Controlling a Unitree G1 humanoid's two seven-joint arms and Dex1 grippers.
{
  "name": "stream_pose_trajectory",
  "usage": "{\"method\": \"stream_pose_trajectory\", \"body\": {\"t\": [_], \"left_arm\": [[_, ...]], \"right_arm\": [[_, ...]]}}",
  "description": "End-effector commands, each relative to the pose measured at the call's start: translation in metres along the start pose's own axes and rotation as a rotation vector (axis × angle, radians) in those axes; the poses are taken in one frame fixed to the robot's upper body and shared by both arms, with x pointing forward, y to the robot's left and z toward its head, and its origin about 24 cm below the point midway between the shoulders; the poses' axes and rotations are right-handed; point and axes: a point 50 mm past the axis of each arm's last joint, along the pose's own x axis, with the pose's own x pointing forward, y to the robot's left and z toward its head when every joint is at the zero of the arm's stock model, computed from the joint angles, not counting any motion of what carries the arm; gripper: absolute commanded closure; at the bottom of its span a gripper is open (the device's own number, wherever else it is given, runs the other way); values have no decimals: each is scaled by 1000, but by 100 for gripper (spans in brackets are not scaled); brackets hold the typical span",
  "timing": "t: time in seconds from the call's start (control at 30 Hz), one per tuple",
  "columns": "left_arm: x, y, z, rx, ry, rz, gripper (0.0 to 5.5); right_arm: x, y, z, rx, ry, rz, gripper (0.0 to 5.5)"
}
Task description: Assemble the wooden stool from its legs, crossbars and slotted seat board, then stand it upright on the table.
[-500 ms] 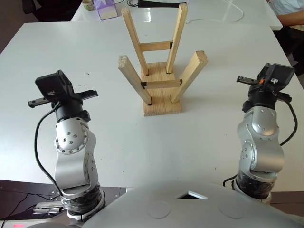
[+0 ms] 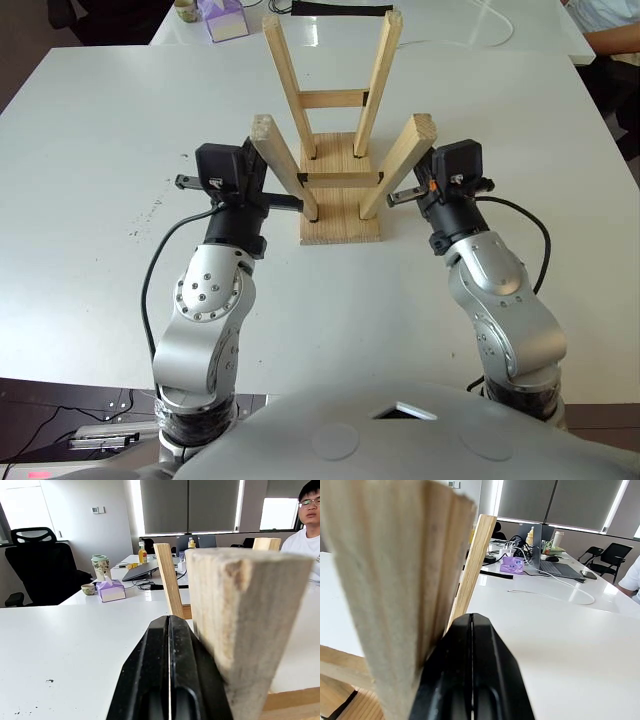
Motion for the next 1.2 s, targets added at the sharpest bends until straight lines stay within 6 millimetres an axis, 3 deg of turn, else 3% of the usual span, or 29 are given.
{"method": "stream_pose_trajectory", "body": {"t": [0.03,0.13,0.27,0.4,0.47,0.57,0.73,0.87,0.93,1.0,1.1,1.13,1.2], "left_arm": [[0,23,2,-22,20,147,549],[-2,51,9,-1,7,300,549],[15,70,37,-32,-89,373,549],[37,22,106,-198,-326,-13,549],[38,5,123,-258,-363,-143,549],[40,-4,127,-315,-319,-243,549],[37,3,124,-301,-297,-289,549],[37,12,119,-290,-275,-290,549],[39,14,105,-265,-191,-276,549],[39,14,74,-239,-29,-257,549],[32,0,17,-219,261,-276,549],[29,-8,5,-209,321,-270,549],[26,-17,8,-241,282,-256,549]], "right_arm": [[-3,-45,3,-26,-54,-276,550],[-7,-69,13,-36,-111,-374,550],[12,-59,45,44,-212,-199,550],[31,-48,106,198,-362,46,550],[33,-47,124,346,-395,119,550],[30,-38,137,351,-405,233,550],[32,-27,146,304,-401,345,550],[31,-24,145,297,-405,354,550],[30,-21,136,297,-376,362,550],[32,-17,106,279,-247,354,550],[34,-6,26,211,57,342,550],[33,-3,13,210,90,349,550],[35,-1,27,280,-15,371,550]]}}
